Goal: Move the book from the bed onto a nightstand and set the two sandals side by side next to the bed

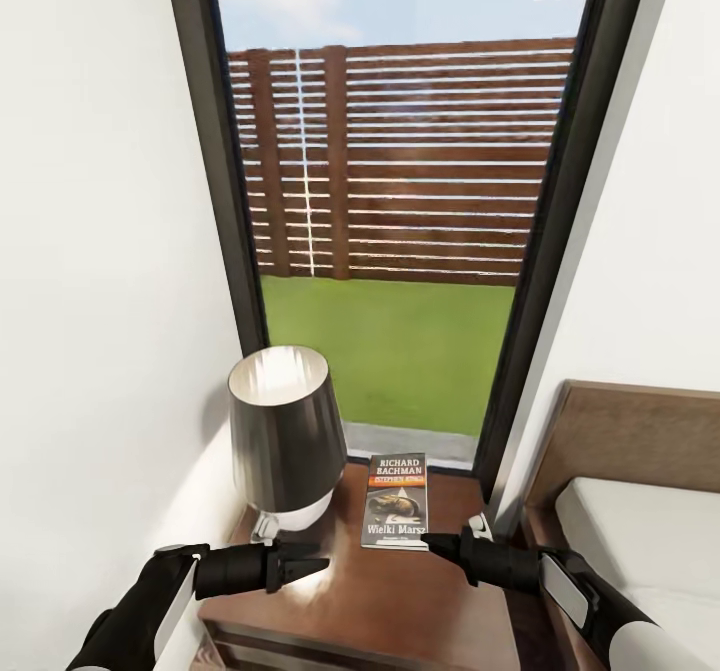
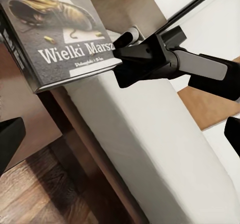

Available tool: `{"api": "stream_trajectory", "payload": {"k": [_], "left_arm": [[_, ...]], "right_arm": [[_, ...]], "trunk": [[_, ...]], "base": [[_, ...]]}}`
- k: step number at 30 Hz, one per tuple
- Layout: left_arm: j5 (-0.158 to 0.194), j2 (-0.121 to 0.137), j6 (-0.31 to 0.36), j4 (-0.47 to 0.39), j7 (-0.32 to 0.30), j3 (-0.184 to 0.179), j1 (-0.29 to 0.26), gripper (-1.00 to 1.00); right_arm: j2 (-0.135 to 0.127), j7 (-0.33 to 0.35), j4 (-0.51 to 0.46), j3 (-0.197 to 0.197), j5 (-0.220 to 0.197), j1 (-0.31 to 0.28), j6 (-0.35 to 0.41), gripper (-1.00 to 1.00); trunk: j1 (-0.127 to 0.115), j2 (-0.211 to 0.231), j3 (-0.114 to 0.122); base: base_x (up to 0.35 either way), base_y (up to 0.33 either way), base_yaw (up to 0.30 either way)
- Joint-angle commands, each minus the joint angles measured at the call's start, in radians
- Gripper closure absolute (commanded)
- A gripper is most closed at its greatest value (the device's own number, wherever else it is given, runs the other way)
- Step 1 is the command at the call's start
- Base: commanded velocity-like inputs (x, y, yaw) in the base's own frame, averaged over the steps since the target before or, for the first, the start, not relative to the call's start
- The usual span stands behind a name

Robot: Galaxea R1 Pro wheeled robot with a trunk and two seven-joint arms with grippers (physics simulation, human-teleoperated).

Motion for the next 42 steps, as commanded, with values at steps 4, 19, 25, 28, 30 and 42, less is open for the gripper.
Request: {"api": "stream_trajectory", "payload": {"k": [4, 19, 25, 28, 30, 42], "left_arm": [[0.002, 0.000, 0.011, 0.000, -0.003, 0.000, 0.000, -1.00], [0.001, -0.001, 0.010, 0.000, 0.000, -0.001, -0.001, -1.00], [0.001, -0.001, 0.009, 0.000, 0.000, -0.001, 0.000, -1.00], [0.002, -0.001, 0.009, 0.000, -0.001, -0.001, -0.001, -1.00], [0.002, -0.001, 0.009, 0.000, -0.001, -0.001, 0.000, -1.00], [0.001, -0.001, 0.009, 0.000, -0.001, -0.001, 0.000, -1.00]], "right_arm": [[-0.001, 0.000, -0.001, 0.005, -0.009, -0.001, 0.007, 1.00], [-0.002, 0.001, -0.001, 0.003, -0.009, -0.001, 0.007, 1.00], [-0.004, 0.002, -0.001, 0.003, -0.009, -0.001, 0.008, 1.00], [-0.004, 0.002, 0.000, 0.003, -0.009, -0.001, 0.007, 1.00], [-0.004, 0.002, 0.000, 0.003, -0.009, -0.001, 0.008, 1.00], [-0.005, 0.002, -0.001, 0.003, -0.009, -0.001, 0.008, 1.00]], "trunk": [[0.015, -0.029, -0.014], [0.073, -0.134, -0.061], [0.096, -0.176, -0.079], [0.107, -0.197, -0.089], [0.115, -0.211, -0.095], [0.161, -0.295, -0.133]], "base": [[0.000, 0.000, 0.000], [0.000, 0.000, 0.000], [0.000, 0.000, 0.000], [0.000, 0.000, 0.000], [0.000, 0.000, 0.000], [0.000, 0.000, 0.000]]}}
